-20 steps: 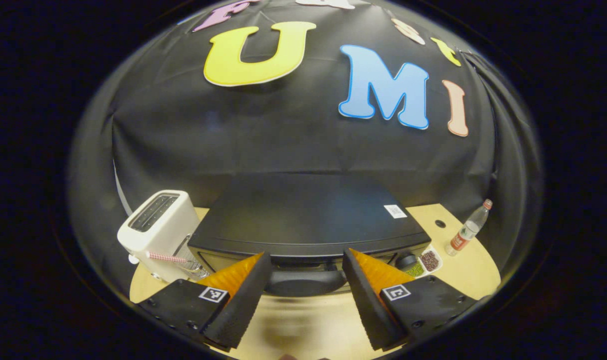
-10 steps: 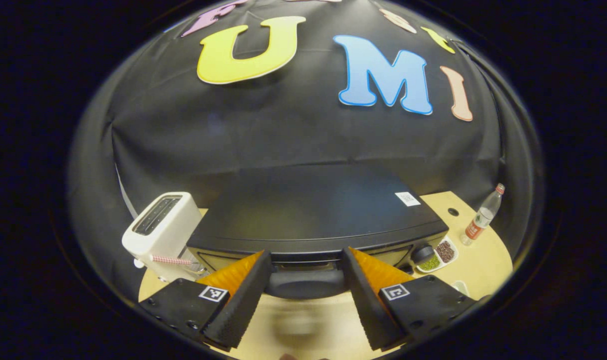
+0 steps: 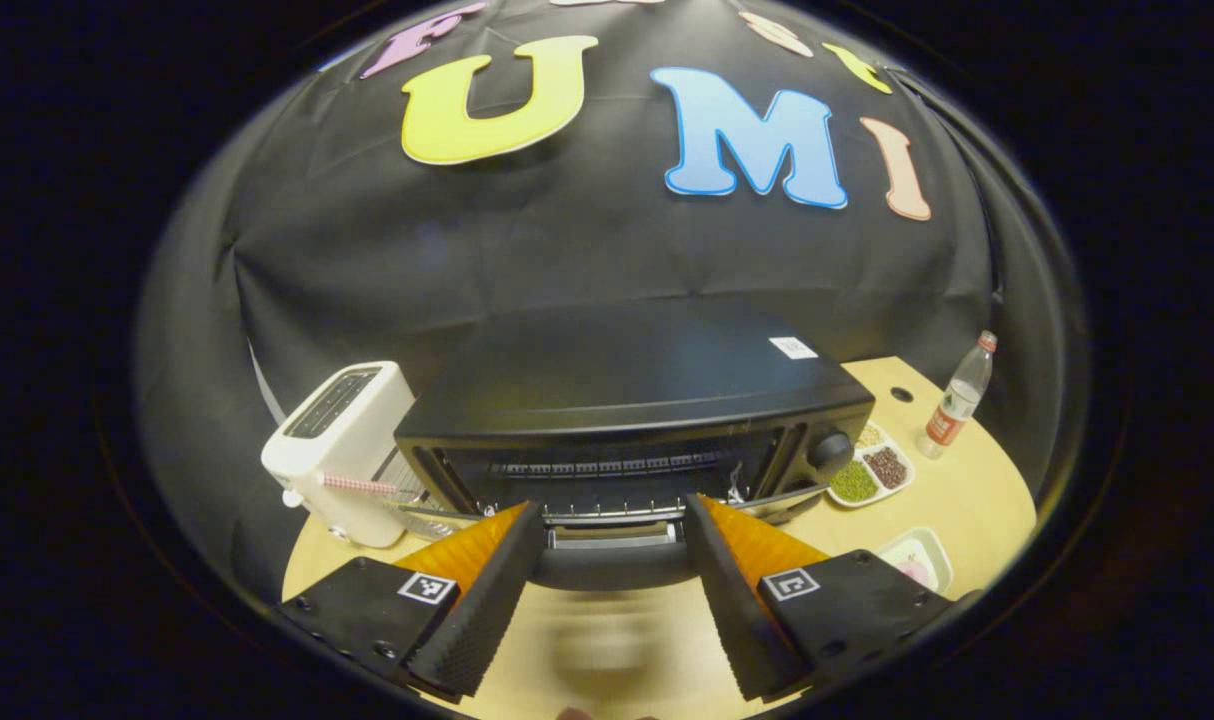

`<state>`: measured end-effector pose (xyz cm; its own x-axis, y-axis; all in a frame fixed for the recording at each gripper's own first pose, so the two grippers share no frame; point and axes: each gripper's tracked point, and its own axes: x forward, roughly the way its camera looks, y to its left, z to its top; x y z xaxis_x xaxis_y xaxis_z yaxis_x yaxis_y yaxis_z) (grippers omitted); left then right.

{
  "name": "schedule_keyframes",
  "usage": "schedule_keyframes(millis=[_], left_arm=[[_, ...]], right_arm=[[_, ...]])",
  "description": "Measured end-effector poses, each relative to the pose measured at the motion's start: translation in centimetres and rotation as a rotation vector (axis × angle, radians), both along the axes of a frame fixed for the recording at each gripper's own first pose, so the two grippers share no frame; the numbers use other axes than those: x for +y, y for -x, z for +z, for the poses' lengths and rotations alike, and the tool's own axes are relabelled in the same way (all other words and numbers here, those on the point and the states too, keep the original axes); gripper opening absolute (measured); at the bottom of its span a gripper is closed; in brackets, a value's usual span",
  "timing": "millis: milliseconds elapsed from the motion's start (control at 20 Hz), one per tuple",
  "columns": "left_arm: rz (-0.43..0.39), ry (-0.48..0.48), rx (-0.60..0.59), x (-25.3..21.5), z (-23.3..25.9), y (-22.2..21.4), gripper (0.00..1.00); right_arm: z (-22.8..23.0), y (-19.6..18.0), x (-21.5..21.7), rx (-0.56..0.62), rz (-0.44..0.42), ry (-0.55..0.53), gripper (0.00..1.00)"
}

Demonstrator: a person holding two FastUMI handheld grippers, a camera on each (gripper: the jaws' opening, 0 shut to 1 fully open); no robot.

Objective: Open the electric oven with the left hand, put the food in, and close the electric oven.

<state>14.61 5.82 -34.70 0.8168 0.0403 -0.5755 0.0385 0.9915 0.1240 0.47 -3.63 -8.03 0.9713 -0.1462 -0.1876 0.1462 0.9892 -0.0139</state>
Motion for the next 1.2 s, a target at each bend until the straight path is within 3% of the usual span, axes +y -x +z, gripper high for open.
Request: schedule_keyframes(millis=[1000,1050,1100,1200], left_arm=[[0.047,0.040,0.165,0.7,-8.4,8.7,0.97],[0.070,0.056,0.141,0.9,-7.9,8.3,1.00],[0.085,0.082,0.102,0.9,-6.5,8.0,0.94],[0.087,0.111,0.008,0.6,-2.9,6.7,0.98]], right_arm=[[-1.9,1.2,1.0,0.051,0.047,0.005,0.98],[-2.0,1.2,1.0,0.055,0.055,0.004,0.98],[-2.2,1.2,0.8,0.060,0.055,0.009,0.98],[-2.9,1.0,0.1,0.078,0.052,0.005,0.98]])
